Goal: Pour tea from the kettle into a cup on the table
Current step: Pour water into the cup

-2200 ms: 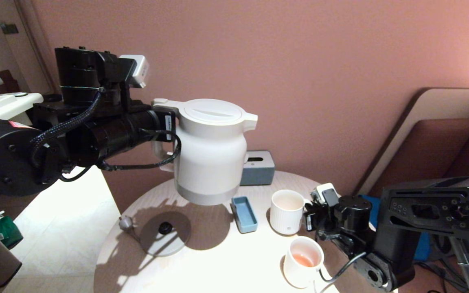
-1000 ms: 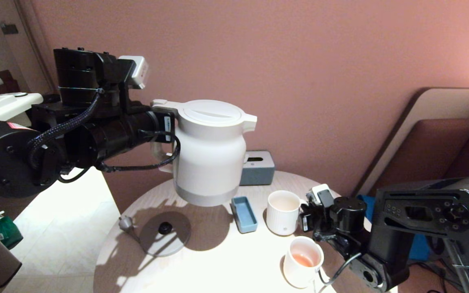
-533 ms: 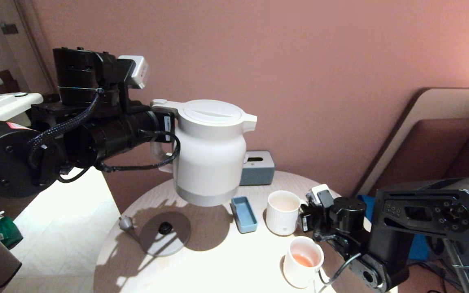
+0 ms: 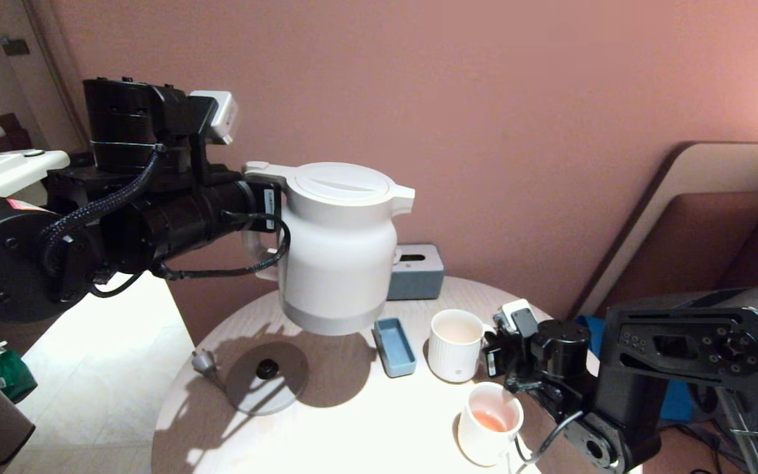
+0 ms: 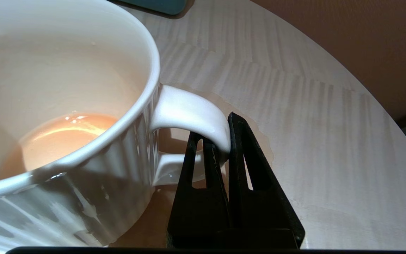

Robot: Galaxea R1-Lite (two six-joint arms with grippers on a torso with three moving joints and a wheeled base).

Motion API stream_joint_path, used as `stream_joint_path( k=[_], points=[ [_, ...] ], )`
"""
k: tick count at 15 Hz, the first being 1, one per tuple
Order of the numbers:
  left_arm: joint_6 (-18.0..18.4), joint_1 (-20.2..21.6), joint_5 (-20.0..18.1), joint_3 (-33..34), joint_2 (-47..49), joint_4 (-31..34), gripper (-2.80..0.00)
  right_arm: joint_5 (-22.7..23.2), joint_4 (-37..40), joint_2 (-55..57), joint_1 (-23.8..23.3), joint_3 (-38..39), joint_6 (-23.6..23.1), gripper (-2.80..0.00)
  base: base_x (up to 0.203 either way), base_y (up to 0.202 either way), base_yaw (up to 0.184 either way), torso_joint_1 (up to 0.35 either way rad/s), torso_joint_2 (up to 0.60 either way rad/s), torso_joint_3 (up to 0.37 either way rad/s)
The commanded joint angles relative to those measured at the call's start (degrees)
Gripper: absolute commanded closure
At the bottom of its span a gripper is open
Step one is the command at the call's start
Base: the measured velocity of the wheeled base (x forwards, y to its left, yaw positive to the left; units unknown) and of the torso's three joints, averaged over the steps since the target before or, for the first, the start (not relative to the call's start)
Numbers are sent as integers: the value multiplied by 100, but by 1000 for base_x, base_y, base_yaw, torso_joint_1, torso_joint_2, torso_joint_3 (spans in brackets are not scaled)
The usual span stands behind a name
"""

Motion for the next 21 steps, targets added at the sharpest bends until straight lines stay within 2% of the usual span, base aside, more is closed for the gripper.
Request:
stream_joint_path(
  k=[1,5,6,14,18,21],
  points=[
    [-7,-1,7,-9,7,-14,0,-4,-88,-2,0,6,5,0,0,0,0,0,0,0],
    [-6,-1,9,-9,-2,-14,0,-4,-88,-2,0,6,5,0,0,0,0,0,0,0],
    [-7,-1,8,-9,-2,-14,0,-13,-88,7,0,6,5,-280,0,0,0,0,0,0],
    [-7,-1,15,-18,-12,-14,0,-30,-114,-54,0,51,-4,-280,0,0,0,0,0,0],
    [-5,-9,7,-18,-55,5,0,52,-110,-391,-68,559,76,-280,0,0,0,0,0,0],
    [-16,-17,10,-18,-78,19,0,194,-115,-677,-379,1003,113,-280,0,0,0,0,0,0]
  ],
)
